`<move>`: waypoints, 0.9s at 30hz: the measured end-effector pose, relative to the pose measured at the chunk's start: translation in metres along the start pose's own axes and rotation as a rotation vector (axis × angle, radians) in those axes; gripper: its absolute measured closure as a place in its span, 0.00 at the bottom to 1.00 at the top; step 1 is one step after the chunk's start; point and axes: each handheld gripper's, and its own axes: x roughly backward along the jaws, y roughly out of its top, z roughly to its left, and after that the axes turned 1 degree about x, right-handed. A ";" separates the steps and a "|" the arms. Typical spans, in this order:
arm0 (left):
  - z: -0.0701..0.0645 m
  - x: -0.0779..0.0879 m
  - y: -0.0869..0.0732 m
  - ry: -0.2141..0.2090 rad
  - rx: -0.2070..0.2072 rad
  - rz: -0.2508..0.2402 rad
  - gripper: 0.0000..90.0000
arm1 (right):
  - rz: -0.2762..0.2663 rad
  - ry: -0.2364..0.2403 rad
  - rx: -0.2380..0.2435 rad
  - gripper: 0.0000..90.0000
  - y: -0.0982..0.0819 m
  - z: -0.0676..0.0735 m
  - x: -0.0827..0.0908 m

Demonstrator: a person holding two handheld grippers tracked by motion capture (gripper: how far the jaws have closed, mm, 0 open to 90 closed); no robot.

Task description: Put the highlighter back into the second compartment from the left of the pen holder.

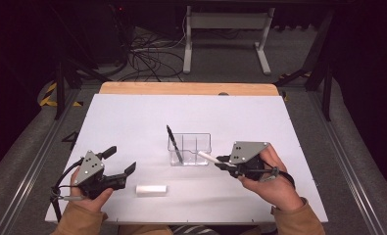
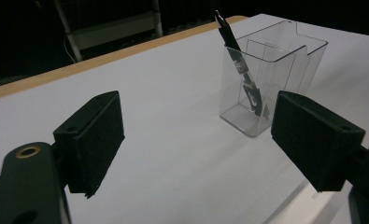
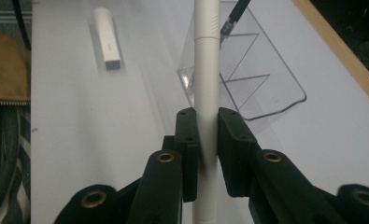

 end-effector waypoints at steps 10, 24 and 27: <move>-0.001 0.000 0.000 -0.001 0.008 -0.002 0.20 | -0.148 -0.049 -0.116 0.88 0.005 0.002 0.003; 0.000 0.002 0.001 0.002 0.005 -0.004 0.20 | -0.295 -0.092 -0.230 0.88 0.018 0.001 0.002; 0.000 0.002 0.001 0.002 0.004 -0.004 0.20 | -0.307 -0.101 -0.235 0.88 0.020 0.001 0.002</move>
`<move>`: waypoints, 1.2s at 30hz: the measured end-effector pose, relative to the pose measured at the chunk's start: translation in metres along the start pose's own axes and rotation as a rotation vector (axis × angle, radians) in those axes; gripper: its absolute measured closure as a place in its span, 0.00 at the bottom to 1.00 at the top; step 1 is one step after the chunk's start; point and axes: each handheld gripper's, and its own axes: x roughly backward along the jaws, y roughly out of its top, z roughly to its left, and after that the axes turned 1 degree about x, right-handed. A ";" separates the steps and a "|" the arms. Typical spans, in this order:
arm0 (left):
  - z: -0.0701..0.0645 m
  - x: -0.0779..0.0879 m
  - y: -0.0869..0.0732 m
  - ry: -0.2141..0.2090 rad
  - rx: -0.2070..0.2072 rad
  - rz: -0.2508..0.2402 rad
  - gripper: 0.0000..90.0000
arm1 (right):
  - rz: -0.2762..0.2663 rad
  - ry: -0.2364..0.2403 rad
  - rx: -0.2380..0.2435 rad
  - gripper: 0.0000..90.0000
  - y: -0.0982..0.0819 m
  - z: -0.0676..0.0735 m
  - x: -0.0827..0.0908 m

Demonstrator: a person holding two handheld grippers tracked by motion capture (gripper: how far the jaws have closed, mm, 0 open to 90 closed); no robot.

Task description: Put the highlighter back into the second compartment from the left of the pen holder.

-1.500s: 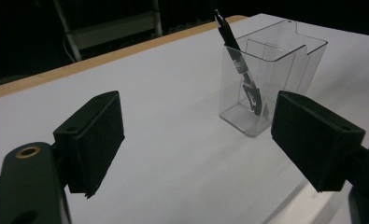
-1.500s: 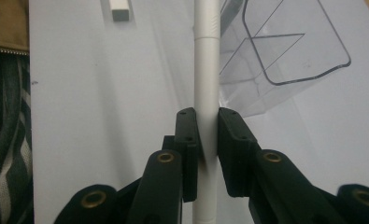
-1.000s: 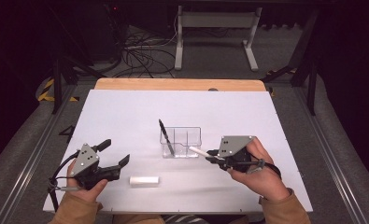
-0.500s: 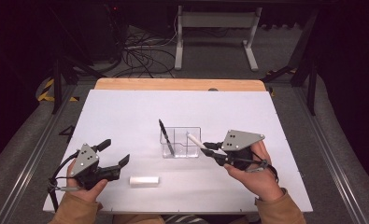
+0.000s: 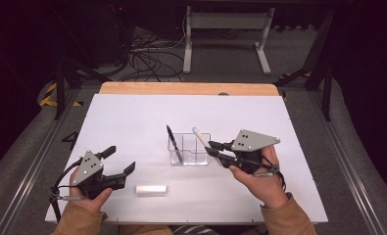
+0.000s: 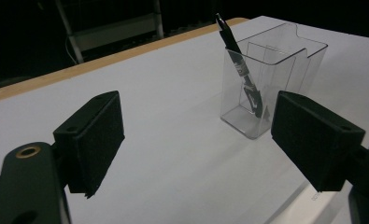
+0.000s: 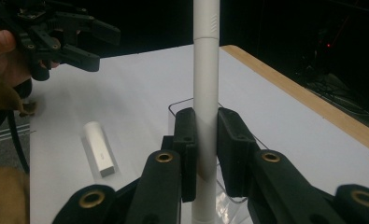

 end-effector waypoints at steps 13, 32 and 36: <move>0.000 0.000 0.000 0.002 0.000 -0.002 0.20 | -0.083 -0.049 -0.114 0.88 0.007 -0.002 -0.006; 0.001 0.000 0.000 -0.001 0.011 -0.003 0.20 | -0.184 -0.101 -0.196 0.88 0.015 -0.009 -0.030; 0.001 0.000 0.000 -0.001 0.009 -0.002 0.20 | -0.196 -0.105 -0.194 0.88 0.016 -0.010 -0.037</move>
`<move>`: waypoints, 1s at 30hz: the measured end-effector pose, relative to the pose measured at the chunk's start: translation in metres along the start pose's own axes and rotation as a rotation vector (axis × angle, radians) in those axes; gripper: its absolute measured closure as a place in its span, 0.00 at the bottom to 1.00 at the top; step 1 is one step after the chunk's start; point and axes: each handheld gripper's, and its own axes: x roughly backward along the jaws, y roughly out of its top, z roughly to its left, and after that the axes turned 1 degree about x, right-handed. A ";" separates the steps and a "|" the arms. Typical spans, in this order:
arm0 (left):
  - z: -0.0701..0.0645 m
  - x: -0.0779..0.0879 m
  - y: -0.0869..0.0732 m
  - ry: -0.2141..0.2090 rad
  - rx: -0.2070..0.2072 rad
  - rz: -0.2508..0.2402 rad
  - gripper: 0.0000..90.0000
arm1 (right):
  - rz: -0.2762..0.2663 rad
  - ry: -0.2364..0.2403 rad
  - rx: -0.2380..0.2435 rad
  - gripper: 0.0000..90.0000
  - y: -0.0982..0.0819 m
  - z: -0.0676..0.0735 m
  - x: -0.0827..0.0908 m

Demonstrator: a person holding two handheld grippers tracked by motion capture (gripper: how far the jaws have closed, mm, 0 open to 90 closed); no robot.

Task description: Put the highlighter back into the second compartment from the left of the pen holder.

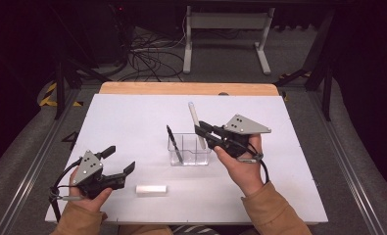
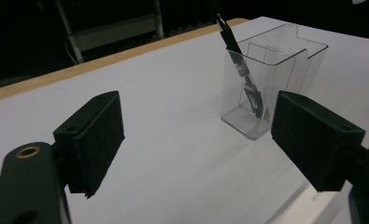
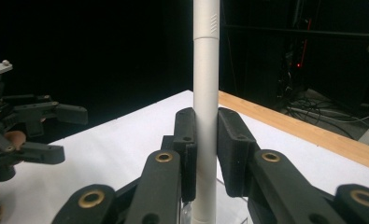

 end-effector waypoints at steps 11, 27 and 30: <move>0.000 0.000 0.000 0.001 0.004 -0.003 0.20 | -0.023 -0.025 -0.016 0.88 -0.006 -0.003 -0.020; 0.001 0.001 0.000 0.001 -0.001 -0.004 0.20 | -0.021 -0.013 -0.061 0.88 -0.023 -0.006 -0.042; 0.001 0.001 0.000 0.001 -0.001 -0.003 0.20 | -0.017 -0.012 -0.064 0.88 -0.025 -0.006 -0.044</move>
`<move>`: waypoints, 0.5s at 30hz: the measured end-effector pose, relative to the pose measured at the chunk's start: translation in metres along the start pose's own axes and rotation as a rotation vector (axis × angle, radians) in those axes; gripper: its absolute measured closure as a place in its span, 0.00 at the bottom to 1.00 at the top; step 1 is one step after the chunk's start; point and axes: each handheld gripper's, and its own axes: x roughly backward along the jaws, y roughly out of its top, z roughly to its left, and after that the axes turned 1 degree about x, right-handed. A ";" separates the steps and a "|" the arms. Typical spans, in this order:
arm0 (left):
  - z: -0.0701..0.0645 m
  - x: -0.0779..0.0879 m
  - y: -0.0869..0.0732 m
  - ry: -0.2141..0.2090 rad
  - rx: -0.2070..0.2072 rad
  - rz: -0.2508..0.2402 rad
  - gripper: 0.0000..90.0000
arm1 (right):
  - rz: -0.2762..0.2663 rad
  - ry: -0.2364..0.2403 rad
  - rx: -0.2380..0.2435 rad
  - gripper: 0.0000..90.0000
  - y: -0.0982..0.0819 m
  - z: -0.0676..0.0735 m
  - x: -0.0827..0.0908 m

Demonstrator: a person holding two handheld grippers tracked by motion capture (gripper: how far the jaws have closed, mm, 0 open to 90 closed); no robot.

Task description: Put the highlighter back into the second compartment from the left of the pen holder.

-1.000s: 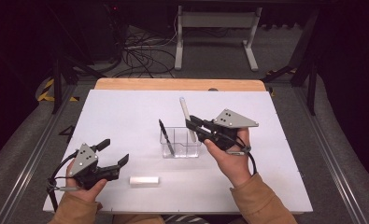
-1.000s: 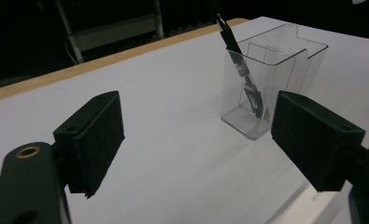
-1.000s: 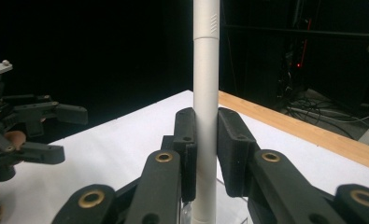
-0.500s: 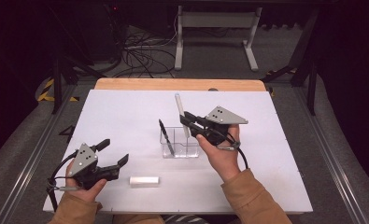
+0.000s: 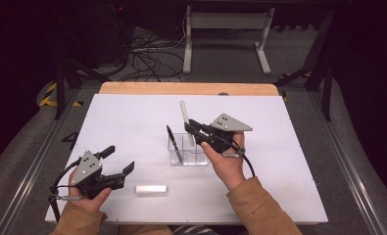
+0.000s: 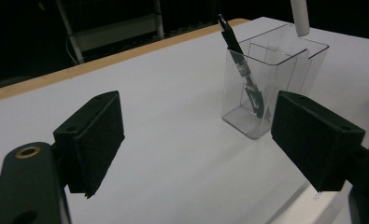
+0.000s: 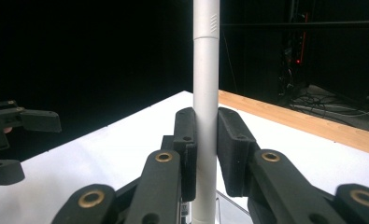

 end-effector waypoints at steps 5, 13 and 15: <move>0.000 0.000 0.000 0.000 -0.004 0.000 0.20 | 0.000 -0.001 0.000 0.88 -0.005 -0.001 -0.002; 0.000 0.000 0.000 -0.002 -0.003 0.002 0.20 | 0.016 -0.001 -0.003 0.88 -0.014 -0.002 -0.008; 0.000 0.000 0.000 -0.002 0.000 0.000 0.20 | 0.017 -0.004 -0.002 0.88 -0.015 -0.003 -0.009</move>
